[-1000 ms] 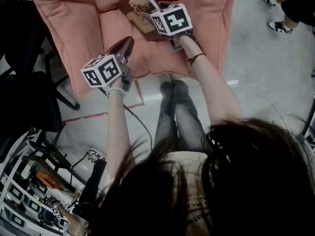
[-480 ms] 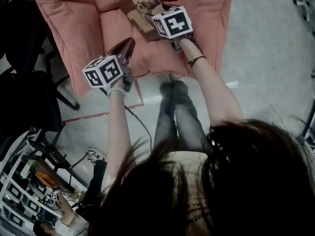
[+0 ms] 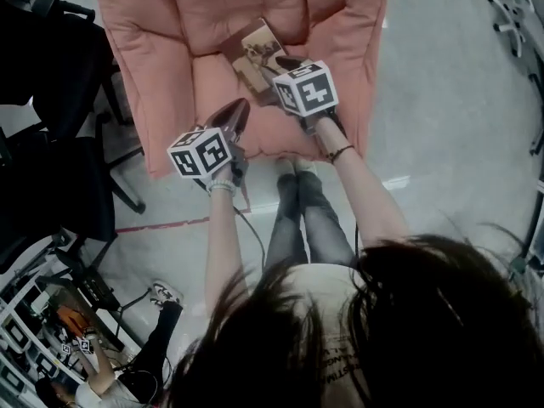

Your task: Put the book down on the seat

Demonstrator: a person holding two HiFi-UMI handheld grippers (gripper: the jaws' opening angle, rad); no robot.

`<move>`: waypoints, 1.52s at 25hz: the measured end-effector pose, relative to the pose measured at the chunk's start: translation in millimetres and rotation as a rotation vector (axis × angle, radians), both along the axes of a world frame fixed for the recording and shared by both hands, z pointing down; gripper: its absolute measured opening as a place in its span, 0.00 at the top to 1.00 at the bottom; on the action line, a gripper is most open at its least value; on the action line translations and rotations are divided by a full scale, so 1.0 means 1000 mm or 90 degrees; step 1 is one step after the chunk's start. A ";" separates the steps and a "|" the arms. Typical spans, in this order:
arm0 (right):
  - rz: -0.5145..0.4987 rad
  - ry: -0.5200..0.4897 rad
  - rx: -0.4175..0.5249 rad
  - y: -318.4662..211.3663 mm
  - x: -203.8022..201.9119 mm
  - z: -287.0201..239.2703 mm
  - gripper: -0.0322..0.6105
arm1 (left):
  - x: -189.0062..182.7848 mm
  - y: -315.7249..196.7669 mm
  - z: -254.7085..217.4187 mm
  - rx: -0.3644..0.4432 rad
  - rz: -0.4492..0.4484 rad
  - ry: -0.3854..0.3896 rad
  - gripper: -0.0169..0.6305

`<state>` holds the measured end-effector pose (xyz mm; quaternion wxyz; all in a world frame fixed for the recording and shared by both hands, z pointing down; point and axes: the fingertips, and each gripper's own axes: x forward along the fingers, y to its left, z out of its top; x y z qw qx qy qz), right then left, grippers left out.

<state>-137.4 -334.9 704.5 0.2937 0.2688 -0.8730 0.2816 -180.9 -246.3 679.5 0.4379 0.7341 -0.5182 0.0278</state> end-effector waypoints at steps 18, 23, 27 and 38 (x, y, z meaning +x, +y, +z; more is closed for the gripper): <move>-0.001 -0.147 0.066 0.056 0.010 -0.172 0.80 | 0.027 0.030 -0.159 0.135 -0.040 -0.004 0.98; -0.007 -0.188 0.076 0.081 0.017 -0.210 0.83 | 0.034 0.046 -0.199 0.174 -0.038 -0.010 0.98; -0.019 -0.219 0.100 0.094 0.022 -0.242 0.85 | 0.043 0.054 -0.227 0.204 -0.036 -0.020 0.98; -0.031 -0.284 0.159 0.116 0.031 -0.307 0.92 | 0.051 0.072 -0.287 0.280 -0.017 -0.054 0.98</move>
